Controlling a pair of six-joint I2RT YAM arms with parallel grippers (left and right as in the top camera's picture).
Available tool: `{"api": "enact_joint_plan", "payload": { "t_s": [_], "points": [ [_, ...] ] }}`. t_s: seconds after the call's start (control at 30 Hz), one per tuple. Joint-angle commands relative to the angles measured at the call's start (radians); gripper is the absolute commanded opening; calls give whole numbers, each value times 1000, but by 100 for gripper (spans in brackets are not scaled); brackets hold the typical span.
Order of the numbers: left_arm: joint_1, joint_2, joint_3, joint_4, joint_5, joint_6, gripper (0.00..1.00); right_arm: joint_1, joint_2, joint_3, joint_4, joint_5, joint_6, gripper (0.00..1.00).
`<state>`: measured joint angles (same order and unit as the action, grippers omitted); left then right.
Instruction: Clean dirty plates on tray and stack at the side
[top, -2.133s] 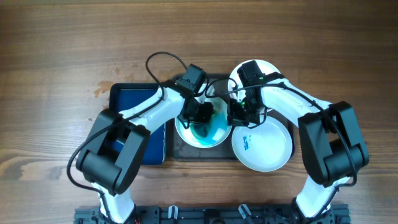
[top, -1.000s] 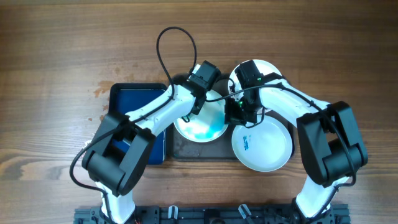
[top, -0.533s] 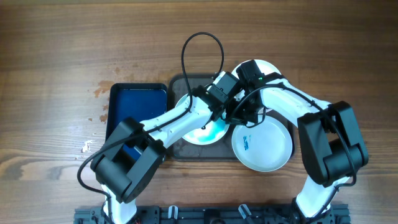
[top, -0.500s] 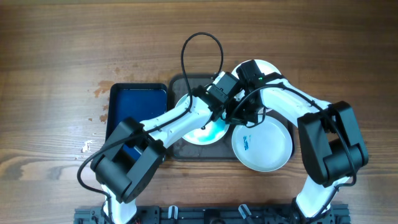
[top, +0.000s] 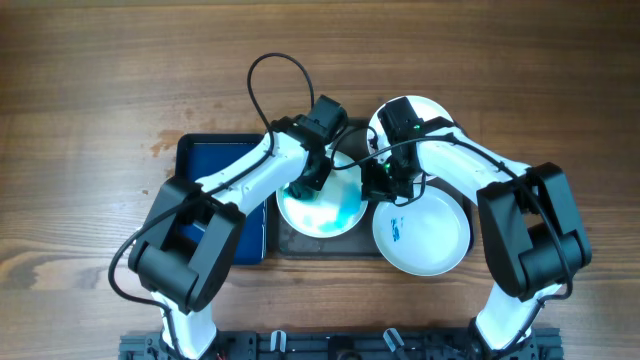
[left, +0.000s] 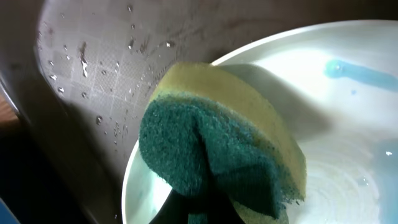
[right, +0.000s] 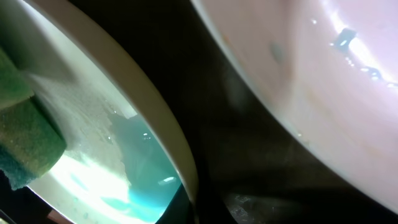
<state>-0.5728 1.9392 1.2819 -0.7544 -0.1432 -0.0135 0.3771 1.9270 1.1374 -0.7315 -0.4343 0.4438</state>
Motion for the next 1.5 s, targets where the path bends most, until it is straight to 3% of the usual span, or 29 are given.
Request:
{"api": "enact_joint_plan", "payload": {
  "t_s": [0.0,0.2,0.6,0.73,0.93,1.1,1.23,1.33,1.47],
  "points": [
    [14,-8,-2,-55,32,9,4,2,22,-14,-2,35,-8,4],
    [19,-8,-2,-91,30,6,4,2,22,-14,-3,35,-16,4],
    [63,-8,0,120,-15,5,4,2,22,-14,-27,35,-24,4],
    [102,-8,2,114,-127,-63,4,2,22,-14,-30,39,-22,4],
    [85,-8,2,-1,58,-71,4,2,22,-14,-29,39,-22,4],
    [5,-8,2,-48,74,-55,4,2,22,-14,-29,39,-21,4],
    [-89,-8,2,-50,198,25,4,2,22,-14,-29,39,-22,4],
    [-148,-8,2,-26,286,28,4,2,22,-14,-29,39,-22,4],
    [-174,-8,2,19,301,-13,4,2,22,-14,-29,39,-22,4]
  ]
}}
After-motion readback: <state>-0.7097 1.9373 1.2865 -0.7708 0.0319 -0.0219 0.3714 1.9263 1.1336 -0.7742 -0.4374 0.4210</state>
